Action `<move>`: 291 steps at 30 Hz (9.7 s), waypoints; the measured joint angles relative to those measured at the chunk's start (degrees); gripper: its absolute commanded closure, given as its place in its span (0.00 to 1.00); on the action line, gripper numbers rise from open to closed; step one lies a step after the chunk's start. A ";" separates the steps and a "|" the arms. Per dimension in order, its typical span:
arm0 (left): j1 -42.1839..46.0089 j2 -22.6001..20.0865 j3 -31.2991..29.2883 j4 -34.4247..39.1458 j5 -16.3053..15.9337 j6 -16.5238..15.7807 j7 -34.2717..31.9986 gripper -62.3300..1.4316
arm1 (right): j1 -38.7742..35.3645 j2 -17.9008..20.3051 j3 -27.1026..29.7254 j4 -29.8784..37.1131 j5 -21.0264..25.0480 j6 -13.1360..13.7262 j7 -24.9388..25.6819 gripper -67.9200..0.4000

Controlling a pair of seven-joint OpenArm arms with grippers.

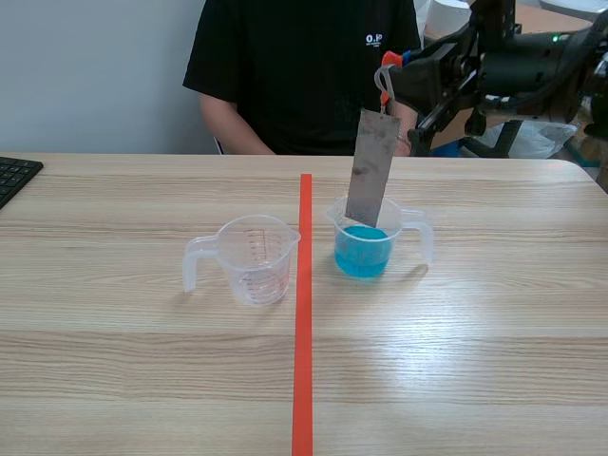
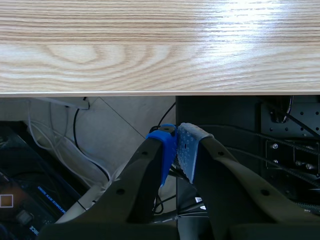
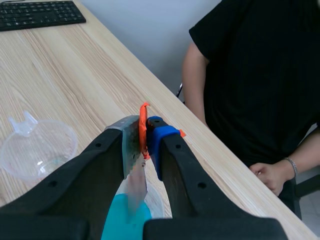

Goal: Do the redox reaction experiment.
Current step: 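Hold the plate still in the solution, then raise the plate and point at it, then lower the plate into the blue solution, then hold the plate still in the solution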

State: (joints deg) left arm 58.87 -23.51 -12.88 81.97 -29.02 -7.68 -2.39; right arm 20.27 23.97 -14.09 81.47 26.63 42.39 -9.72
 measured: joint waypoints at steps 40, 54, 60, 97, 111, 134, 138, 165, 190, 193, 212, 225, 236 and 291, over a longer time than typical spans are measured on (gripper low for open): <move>0.02 -18.12 0.11 0.04 -3.61 -6.84 -2.73 0.90 | 0.00 5.73 4.17 10.32 14.38 0.00 -10.29 0.97; -21.42 -33.20 5.70 0.04 -3.87 -16.39 -3.89 0.90 | 0.00 5.73 4.17 10.32 14.40 0.00 -10.29 0.97; -36.15 -33.38 17.51 0.04 -3.85 -16.41 -3.85 0.90 | 0.00 5.73 4.17 10.32 14.40 0.00 -10.29 0.97; -85.20 6.36 53.33 -23.69 23.37 -5.33 4.74 0.90 | 0.00 5.73 4.17 10.32 14.40 0.00 -10.29 0.97; -91.58 13.92 55.76 -30.99 23.12 -2.25 4.28 0.90 | 0.00 5.73 4.17 10.32 14.43 0.00 -10.29 0.97; -92.98 16.22 56.78 -34.25 22.53 -3.28 2.95 0.90 | 0.00 5.73 4.17 10.32 14.40 0.00 -10.29 0.97; -93.00 16.52 56.78 -34.25 22.56 -3.52 2.78 0.90 | 0.00 5.73 4.17 10.32 14.40 0.00 -10.29 0.97; -93.00 16.52 56.78 -34.25 22.53 -3.50 2.80 0.90 | 0.00 5.73 4.17 10.32 14.40 0.00 -10.29 0.97; -83.03 -4.50 56.28 -12.02 17.55 -0.92 3.41 0.90 | 0.00 5.73 4.17 10.32 14.40 0.00 -10.32 0.97; -76.26 -11.30 53.75 -3.76 17.31 0.98 3.34 0.90 | 0.00 5.73 4.17 10.32 14.43 0.00 -10.32 0.97; -12.48 -26.73 18.60 8.46 11.34 15.02 4.31 0.90 | -0.48 5.66 4.17 10.32 14.38 0.00 -10.12 0.97; 1.92 -15.32 11.61 8.37 11.37 14.99 4.11 0.90 | -1.11 4.90 4.15 8.87 12.85 0.00 -8.98 0.97; 3.54 -8.07 11.63 8.24 11.37 14.99 4.09 0.90 | -1.14 3.17 1.77 5.88 9.33 0.00 -6.34 0.97; 3.52 -5.70 11.63 8.00 11.37 14.53 4.11 0.90 | -0.76 -4.92 -3.98 -15.54 -14.62 -0.11 17.46 0.97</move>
State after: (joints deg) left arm 62.39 -29.21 -1.26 89.97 -17.65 6.85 1.72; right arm 19.51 19.05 -18.06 65.93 12.01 42.28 7.75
